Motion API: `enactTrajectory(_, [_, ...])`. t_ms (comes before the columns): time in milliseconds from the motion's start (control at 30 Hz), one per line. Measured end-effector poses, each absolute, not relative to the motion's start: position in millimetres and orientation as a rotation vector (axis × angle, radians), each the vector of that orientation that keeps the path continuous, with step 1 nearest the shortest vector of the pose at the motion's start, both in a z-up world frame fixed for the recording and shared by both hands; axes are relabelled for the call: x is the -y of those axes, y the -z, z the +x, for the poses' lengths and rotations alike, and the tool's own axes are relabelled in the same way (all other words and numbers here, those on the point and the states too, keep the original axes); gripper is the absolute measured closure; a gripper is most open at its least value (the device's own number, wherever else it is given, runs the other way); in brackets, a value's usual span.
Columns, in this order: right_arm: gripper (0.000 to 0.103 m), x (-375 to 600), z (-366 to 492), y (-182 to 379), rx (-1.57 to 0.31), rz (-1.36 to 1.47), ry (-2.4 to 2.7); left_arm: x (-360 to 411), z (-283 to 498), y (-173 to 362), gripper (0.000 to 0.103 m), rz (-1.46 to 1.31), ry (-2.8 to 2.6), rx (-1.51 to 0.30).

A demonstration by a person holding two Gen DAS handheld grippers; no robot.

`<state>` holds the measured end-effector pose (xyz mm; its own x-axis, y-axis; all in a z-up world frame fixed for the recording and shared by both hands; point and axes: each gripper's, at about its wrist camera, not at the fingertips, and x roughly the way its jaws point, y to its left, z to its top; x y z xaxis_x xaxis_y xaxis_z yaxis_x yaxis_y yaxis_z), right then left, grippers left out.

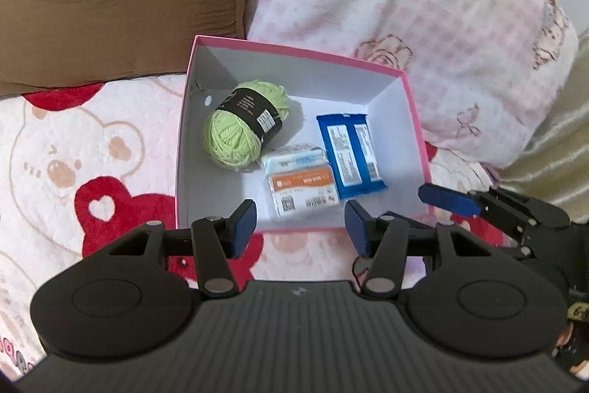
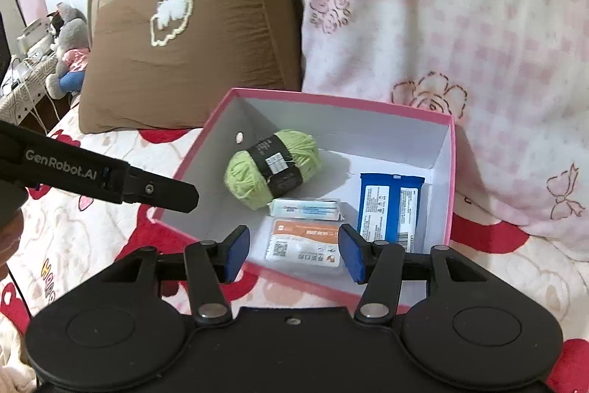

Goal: Organize objects
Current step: 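Withdraw the left tool up out of the pink box, then move the left tool toward the orange makeup sponge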

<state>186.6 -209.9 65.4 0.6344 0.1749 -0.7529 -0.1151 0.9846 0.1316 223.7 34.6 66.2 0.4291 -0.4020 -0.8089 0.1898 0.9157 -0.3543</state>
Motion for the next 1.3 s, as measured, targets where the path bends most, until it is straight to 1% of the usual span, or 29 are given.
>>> enactTrajectory(233, [0.044, 200, 160, -87, -0.86, 0.042, -0.17, -37, 192, -92, 0.05, -0.17, 0.414, -1.052])
enactTrajectory(333, [0.042, 195, 148, -96, -0.861, 0.034, -0.172, -41, 177, -102, 0.046, -0.147, 0.418, -1.036])
enactTrajectory(367, [0.039, 194, 145, -99, -0.857, 0.033, -0.173, -43, 172, -105, 0.042, -0.147, 0.425, -1.034])
enactTrajectory(400, [0.029, 193, 141, -101, -0.855, 0.03, -0.173, -46, 166, -107, 0.04, -0.149, 0.432, -1.029])
enactTrajectory(433, [0.026, 191, 136, -104, -0.851, 0.026, -0.171, -48, 162, -108, 0.039, -0.152, 0.435, -1.025])
enactTrajectory(467, [0.024, 190, 131, -106, -0.842, 0.02, -0.169, -51, 157, -110, 0.037, -0.151, 0.439, -1.022])
enactTrajectory(533, [0.023, 187, 121, -109, -0.834, 0.01, -0.165, -54, 149, -112, 0.034, -0.148, 0.442, -1.02])
enactTrajectory(600, [0.021, 186, 113, -111, -0.835, 0.01, -0.168, -57, 141, -113, 0.028, -0.148, 0.45, -1.016])
enactTrajectory(667, [0.017, 182, 105, -114, -0.837, -0.003, -0.168, -60, 133, -114, 0.025, -0.148, 0.458, -1.016])
enactTrajectory(733, [0.017, 176, 97, -117, -0.837, -0.033, -0.163, -63, 127, -113, 0.022, -0.146, 0.46, -1.02])
enactTrajectory(800, [0.014, 171, 92, -118, -0.846, -0.056, -0.156, -66, 120, -111, 0.02, -0.141, 0.462, -1.022])
enactTrajectory(933, [0.014, 166, 78, -114, -0.859, -0.082, -0.166, -73, 110, -106, 0.017, -0.17, 0.441, -1.004])
enactTrajectory(1067, [0.014, 163, 69, -107, -0.875, -0.072, -0.183, -72, 104, -99, 0.011, -0.169, 0.458, -1.001])
enactTrajectory(1300, [0.014, 150, 60, -95, -0.89, -0.094, -0.235, -67, 92, -82, 0.011, -0.118, 0.485, -1.0])
